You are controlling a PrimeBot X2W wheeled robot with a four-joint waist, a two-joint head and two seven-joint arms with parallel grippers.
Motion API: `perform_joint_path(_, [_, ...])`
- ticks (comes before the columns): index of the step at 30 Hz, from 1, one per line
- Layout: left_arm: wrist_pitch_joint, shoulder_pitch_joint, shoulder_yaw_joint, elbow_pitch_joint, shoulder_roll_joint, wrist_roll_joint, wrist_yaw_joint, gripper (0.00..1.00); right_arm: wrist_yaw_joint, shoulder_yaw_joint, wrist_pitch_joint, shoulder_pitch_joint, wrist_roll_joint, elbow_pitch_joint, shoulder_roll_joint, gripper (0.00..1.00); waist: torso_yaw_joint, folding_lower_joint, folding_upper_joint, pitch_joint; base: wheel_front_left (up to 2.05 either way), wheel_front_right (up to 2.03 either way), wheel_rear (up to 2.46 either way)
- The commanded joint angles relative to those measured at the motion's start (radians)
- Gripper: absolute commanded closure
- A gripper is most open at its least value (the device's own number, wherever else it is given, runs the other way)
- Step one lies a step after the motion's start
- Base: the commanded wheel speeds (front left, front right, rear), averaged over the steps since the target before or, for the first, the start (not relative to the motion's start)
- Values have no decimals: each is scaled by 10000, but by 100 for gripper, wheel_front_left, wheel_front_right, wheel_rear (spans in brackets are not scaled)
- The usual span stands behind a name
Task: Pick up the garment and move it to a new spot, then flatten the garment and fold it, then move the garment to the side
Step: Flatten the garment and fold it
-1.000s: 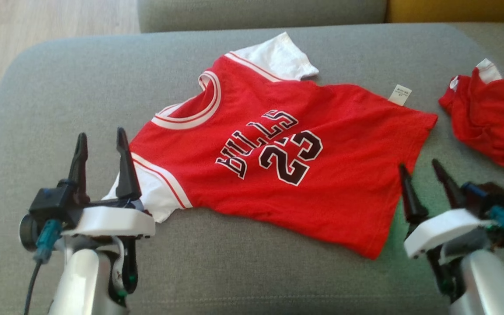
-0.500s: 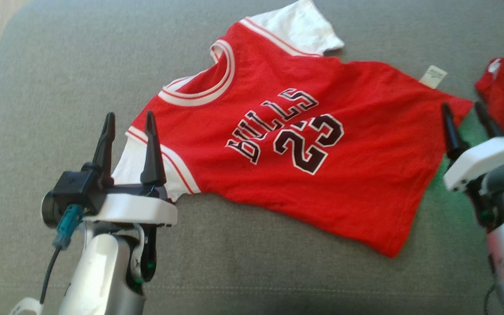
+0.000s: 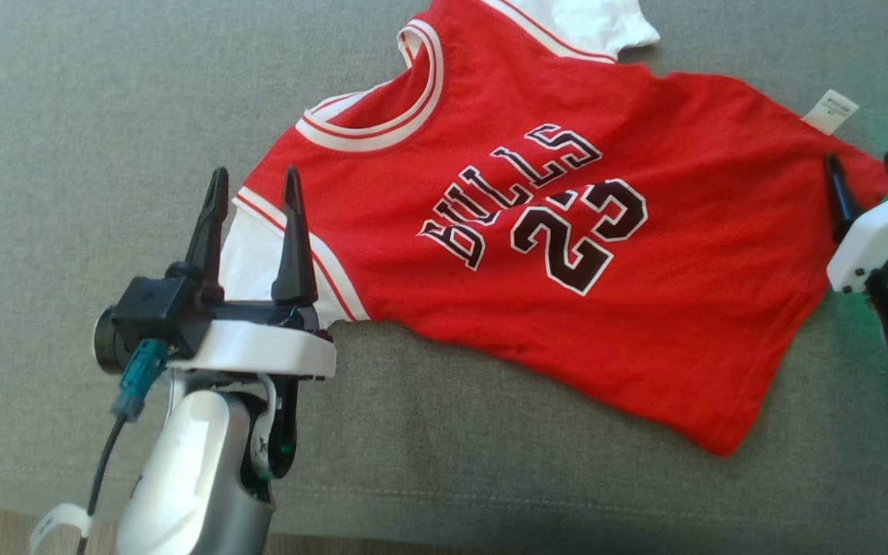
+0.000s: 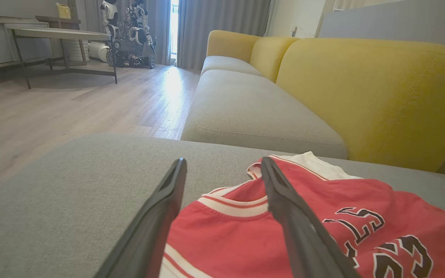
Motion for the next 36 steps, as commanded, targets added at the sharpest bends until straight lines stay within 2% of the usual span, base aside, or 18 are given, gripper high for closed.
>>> perform_joint_path(1, [-78, -381, 223, -374, 84, -45, 92, 0, -7, 282, -102, -342, -41, 16, -249, 0, 12, -1, 0, 130, 0, 0, 0])
perform_joint_path(3, [-78, -434, 178, -371, 84, -50, 105, 0, -7, 498, -86, -487, 32, 293, -248, 0, 9, -1, 0, 204, 0, 0, 0])
perform_joint_path(5, [-78, -482, 145, -370, 84, -53, 118, 0, -7, 756, -119, -615, 136, 466, -257, 99, 6, -1, 0, 259, 0, 0, 0])
perform_joint_path(11, [-78, -627, -89, -304, 84, -88, 156, 0, -7, 1655, -920, -1181, -134, 342, -610, 100, 33, -1, 0, 357, 0, 0, 0])
perform_joint_path(20, [-78, -836, -475, -405, 84, -199, 198, 0, -7, 1864, -1470, -2916, -570, 530, -1419, 100, 246, -1, 0, 693, 0, 0, 0])
perform_joint_path(31, [-78, -1288, -1115, -670, 84, -615, 430, 0, -7, 2703, -1462, -5526, -1424, 1741, -2409, 100, 1245, -1, 0, 1795, 0, 0, 0])
perform_joint_path(36, [-78, -1454, -1412, -795, 84, -803, 575, 0, -7, 2526, -1833, -6421, -1896, 2479, -2910, 100, 1773, -1, 0, 2069, 0, 0, 0])
